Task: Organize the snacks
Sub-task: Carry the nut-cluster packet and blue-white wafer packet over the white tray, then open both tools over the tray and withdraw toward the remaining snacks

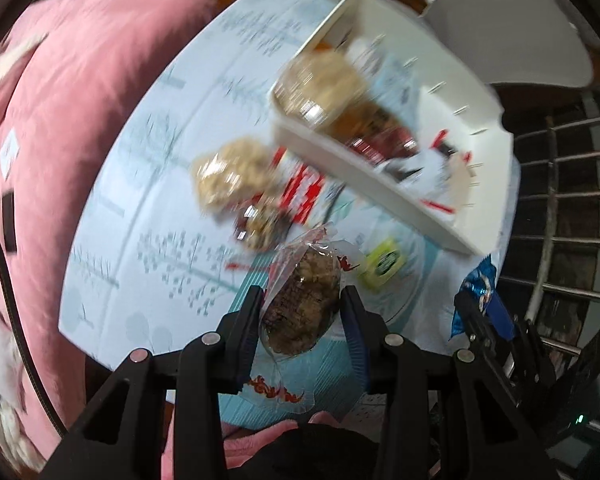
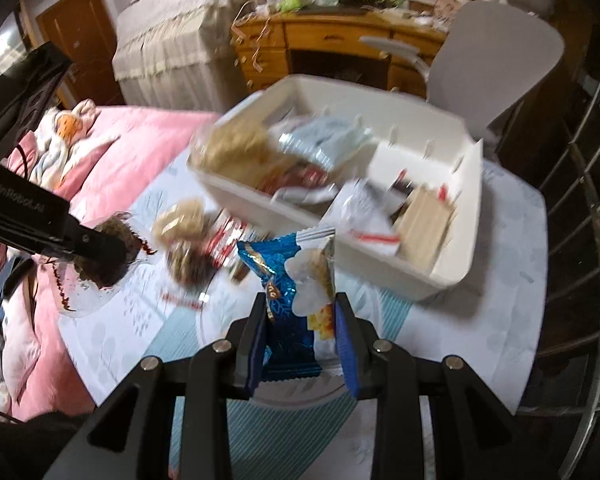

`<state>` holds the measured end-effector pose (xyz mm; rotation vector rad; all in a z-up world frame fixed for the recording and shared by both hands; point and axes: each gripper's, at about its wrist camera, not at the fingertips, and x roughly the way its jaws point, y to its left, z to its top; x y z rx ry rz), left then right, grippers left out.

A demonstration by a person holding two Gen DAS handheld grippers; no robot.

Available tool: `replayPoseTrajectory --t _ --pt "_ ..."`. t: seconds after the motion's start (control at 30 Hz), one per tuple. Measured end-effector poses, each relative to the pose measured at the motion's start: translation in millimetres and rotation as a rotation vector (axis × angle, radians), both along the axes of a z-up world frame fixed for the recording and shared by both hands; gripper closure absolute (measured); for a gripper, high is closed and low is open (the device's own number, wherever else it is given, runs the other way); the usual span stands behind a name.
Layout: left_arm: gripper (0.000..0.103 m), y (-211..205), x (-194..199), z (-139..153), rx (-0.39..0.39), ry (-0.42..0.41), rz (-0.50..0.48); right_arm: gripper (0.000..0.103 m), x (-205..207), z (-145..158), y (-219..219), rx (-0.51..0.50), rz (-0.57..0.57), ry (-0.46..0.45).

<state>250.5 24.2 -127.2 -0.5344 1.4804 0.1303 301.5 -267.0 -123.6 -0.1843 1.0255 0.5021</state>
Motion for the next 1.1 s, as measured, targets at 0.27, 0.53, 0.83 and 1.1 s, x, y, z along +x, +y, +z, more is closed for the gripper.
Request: replayPoseTrajectory --t 0.27,0.53,0.83,1.1 --pt "0.065 -10.2 42.9 28.8 0.0 -0.081 -0.068 0.072 39.5 30.7 -12.4 0.008 -0.078 -0.105" --pt "0.065 -12.7 89.7 34.6 -0.039 -0.132 -0.082 0.072 72.9 35.2 -20.8 0.015 -0.152 -0.127" --pt "0.065 -39.7 125.5 25.0 -0.104 -0.248 -0.177 0.072 99.0 19.3 -30.4 0.019 -0.264 -0.101" --pt "0.032 -56.1 135.3 16.5 -0.119 -0.259 -0.247 0.053 102.1 8.9 -41.6 0.101 -0.351 -0.039"
